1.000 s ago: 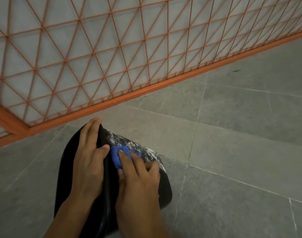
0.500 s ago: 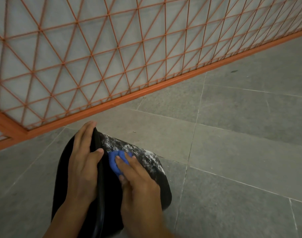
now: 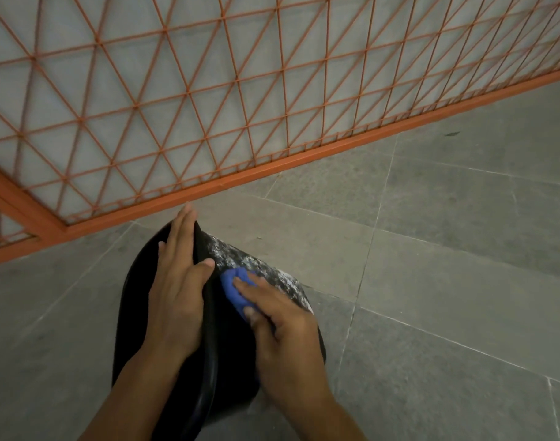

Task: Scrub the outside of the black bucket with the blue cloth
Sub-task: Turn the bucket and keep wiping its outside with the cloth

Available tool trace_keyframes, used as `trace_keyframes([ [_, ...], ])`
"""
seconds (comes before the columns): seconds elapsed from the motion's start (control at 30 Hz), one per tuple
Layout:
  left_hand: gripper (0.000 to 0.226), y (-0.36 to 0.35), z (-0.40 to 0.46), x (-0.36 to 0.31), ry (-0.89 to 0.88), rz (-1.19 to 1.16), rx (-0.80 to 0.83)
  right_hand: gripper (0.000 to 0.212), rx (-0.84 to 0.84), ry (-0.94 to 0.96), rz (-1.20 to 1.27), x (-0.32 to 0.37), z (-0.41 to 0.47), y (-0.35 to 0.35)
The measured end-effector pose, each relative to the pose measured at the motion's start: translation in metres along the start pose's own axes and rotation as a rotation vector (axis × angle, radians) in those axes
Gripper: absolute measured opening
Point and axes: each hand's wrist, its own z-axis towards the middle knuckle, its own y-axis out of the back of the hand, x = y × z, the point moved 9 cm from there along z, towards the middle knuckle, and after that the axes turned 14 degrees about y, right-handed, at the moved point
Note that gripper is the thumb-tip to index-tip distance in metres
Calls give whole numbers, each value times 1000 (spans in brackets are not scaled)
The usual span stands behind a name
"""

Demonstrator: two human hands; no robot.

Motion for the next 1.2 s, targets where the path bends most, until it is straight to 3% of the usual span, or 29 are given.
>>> trace_keyframes([
  [0.1, 67, -1, 0, -3, 22, 19, -20, 40, 3, -55, -8, -8, 0, 6],
  [0.23, 64, 1, 0, -1, 12, 54, -29, 59, -63, 37, -4, 16, -10, -1],
  [0.33, 62, 4, 0, -4, 20, 64, -49, 41, 40, 21, 42, 7, 10, -3],
  [0.4, 62, 0, -1, -10, 7, 123, -44, 38, 23, -12, 67, 2, 11, 4],
  [0.57, 61, 6, -1, -6, -14, 97, -42, 47, 31, -27, 171, 17, -15, -9],
  [0.7, 65, 6, -4, -8, 1, 95, -68, 41, 41, -2, 77, -3, 9, 0],
  [0.87, 67, 3, -6, -10, -19, 86, -68, 48, -127, 38, 151, 11, -12, 2],
  [0.97, 66, 6, -4, -7, -31, 72, -62, 46, -40, 47, 93, -3, -1, -2],
  [1.03, 65, 5, -6, -8, -33, 60, -67, 40, 10, -46, 31, -25, 5, 6],
  [1.1, 64, 4, -6, -9, -30, 50, -72, 40, -5, -98, 2, -31, -1, 12],
  [1.2, 64, 5, -4, -4, -22, 36, -67, 46, -65, -7, 18, -6, -14, 7],
])
